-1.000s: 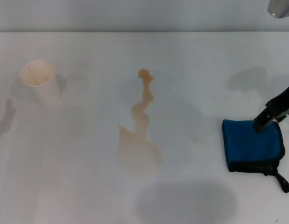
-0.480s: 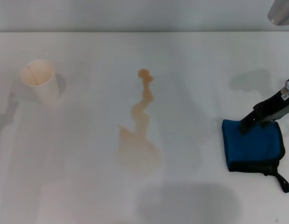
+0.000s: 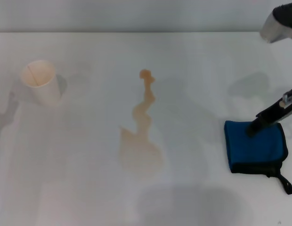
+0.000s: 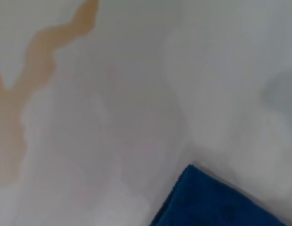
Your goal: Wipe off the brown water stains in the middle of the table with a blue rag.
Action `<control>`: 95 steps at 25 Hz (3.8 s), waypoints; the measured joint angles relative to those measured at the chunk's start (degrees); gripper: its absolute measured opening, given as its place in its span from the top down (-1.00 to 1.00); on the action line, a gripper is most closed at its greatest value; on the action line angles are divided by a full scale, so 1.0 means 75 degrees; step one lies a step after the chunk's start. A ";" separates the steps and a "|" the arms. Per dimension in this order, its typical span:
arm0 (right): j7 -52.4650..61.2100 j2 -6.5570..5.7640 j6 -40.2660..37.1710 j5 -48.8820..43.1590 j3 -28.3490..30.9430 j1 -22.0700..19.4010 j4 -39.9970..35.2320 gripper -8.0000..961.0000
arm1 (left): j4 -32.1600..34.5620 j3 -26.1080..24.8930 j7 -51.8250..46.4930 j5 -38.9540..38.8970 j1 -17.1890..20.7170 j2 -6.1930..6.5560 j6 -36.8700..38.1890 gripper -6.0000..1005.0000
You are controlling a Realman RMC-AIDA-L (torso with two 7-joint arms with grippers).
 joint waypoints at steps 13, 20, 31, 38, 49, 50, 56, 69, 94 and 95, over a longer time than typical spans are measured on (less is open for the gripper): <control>-0.0104 0.0022 0.0691 0.0018 -0.1582 -0.0293 -0.0054 -0.42 | 0.0008 0.0000 0.0000 0.0002 -0.0017 -0.0009 -0.0113 -0.77; -0.0123 0.0002 0.0861 -0.0133 -0.1895 -0.0313 0.0023 -0.42 | 0.0041 0.0000 0.0000 0.0002 -0.0017 -0.0012 -0.0167 -0.77; -0.0164 -0.0011 0.0967 -0.0202 -0.2010 -0.0270 0.0298 -0.42 | 0.0043 0.0000 0.0000 0.0002 -0.0017 -0.0012 -0.0169 -0.77; -0.0169 -0.0012 0.1167 -0.0216 -0.2153 -0.0243 0.0464 -0.41 | 0.0041 0.0000 0.0000 0.0001 -0.0017 -0.0012 -0.0169 -0.77; -0.0169 -0.0003 0.1270 -0.0224 -0.2247 -0.0222 0.0625 -0.35 | 0.0041 0.0000 0.0000 0.0002 -0.0017 -0.0012 -0.0168 -0.77; -0.0169 -0.0001 0.1276 -0.0223 -0.2255 -0.0222 0.0632 -0.34 | 0.0043 0.0000 0.0000 0.0001 -0.0017 -0.0012 -0.0168 -0.77; -0.0169 0.0008 0.1278 -0.0220 -0.2336 -0.0221 0.0634 -0.31 | 0.0041 0.0000 0.0001 0.0001 -0.0017 -0.0012 -0.0168 -0.77; -0.0167 0.0019 0.1277 -0.0207 -0.2335 -0.0217 0.0706 -0.13 | 0.0045 0.0000 0.0000 0.0001 -0.0016 -0.0012 -0.0164 -0.77; -0.0163 0.0059 0.1566 0.0442 -0.3018 0.0620 0.0954 0.63 | 0.0066 0.0000 -0.0018 0.0002 -0.0008 -0.0011 -0.0127 -0.77; -0.0165 0.0060 0.1639 0.0532 -0.3103 0.0709 0.1044 0.64 | 0.0067 0.0000 -0.0024 0.0001 -0.0012 -0.0013 -0.0124 -0.77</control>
